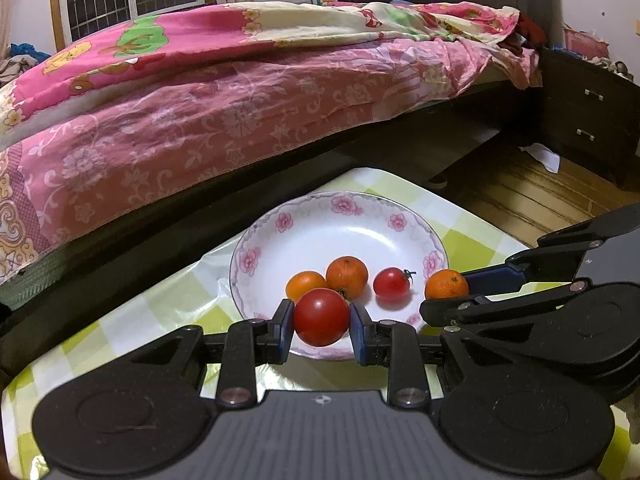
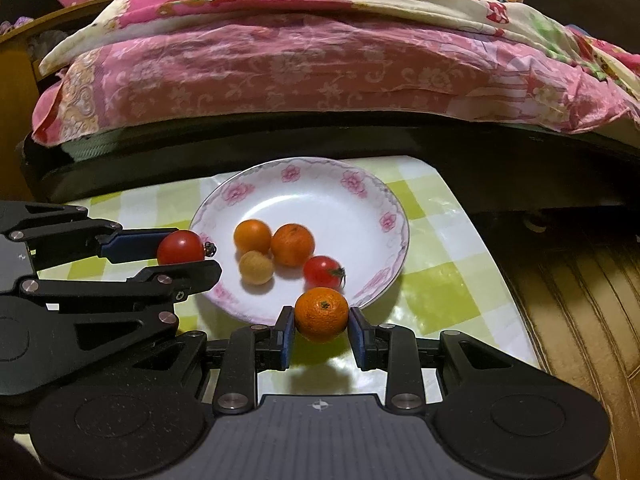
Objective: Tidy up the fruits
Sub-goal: 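Carry the orange and cherry tomato in both tools over the white plate, then lower both tools into the plate and open them to release the fruits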
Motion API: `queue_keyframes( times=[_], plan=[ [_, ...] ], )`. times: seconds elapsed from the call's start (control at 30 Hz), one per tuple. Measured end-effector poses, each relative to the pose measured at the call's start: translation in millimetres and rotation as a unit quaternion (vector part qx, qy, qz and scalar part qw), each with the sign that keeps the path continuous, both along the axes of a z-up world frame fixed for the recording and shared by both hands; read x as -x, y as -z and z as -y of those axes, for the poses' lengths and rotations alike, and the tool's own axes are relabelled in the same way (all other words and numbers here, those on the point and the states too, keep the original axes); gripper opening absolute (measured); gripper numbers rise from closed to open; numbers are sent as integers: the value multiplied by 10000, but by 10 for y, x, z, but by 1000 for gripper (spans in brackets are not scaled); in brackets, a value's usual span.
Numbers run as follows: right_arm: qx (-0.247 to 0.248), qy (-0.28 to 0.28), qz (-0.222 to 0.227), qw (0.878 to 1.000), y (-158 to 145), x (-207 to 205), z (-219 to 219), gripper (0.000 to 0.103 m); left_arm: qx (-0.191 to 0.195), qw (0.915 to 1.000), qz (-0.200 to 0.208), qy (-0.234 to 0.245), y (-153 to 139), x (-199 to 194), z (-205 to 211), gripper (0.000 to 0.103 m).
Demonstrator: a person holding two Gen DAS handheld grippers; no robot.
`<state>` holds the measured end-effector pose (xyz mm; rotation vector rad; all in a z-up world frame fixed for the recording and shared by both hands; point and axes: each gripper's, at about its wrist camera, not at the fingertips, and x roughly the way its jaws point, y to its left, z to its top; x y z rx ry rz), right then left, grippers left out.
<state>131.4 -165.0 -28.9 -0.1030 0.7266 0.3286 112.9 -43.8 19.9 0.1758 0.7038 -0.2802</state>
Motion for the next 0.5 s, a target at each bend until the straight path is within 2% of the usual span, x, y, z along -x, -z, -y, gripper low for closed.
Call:
queue_keyframes(
  times=[0.5],
  plan=[
    [15,0,104,9999,74,-305,-41,27,32,9999,18,-145,100,-300,-38,36]
  ],
)
